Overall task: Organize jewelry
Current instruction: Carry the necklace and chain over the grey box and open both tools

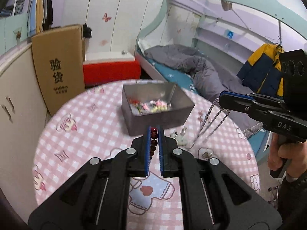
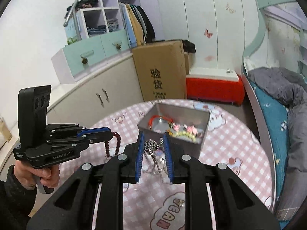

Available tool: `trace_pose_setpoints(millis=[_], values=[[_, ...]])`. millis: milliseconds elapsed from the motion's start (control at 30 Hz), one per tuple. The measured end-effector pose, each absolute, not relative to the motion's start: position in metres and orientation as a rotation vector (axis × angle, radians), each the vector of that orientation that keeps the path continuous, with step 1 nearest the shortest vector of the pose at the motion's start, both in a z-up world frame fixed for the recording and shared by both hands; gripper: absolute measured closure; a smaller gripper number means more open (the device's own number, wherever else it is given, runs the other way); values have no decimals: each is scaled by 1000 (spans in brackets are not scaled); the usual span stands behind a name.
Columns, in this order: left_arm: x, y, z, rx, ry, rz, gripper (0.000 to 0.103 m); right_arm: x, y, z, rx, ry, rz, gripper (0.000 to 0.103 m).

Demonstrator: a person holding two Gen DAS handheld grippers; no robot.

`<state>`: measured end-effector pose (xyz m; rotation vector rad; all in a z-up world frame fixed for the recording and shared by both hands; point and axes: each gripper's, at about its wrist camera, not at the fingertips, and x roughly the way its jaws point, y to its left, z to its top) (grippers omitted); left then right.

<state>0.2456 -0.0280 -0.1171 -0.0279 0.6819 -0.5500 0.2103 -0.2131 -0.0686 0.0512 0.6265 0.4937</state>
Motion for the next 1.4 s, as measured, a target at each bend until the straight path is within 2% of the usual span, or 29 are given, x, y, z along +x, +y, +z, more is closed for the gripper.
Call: trace_pose_setpoints(millis=[333,600,867,1033,1067,1100,1167,1200,1400], values=[[250,-23,-71,-27,581,-573,96,212,-217,-14,7,506,491,85],[282,-38,-32,-26,518,-583,96,250,-213,24,-8,453,507,85],[317,-61,-31,-5,554,-597,96,287,-216,14,6,502,491,85],[339,-74,-50,7,598,-570,95,315,-219,-16,34,593,457,83],[342,-75,-52,8,610,-559,88,320,-220,-22,44,613,444,76],[346,-75,-57,8,629,-525,60,326,-223,-32,61,645,423,47],[345,-67,-57,-4,590,-468,13,328,-232,-45,87,658,345,10],[343,-64,-56,-8,567,-448,9,325,-237,-49,107,651,324,7],[330,-47,-50,8,531,-356,9,307,-264,-59,193,630,261,7]])
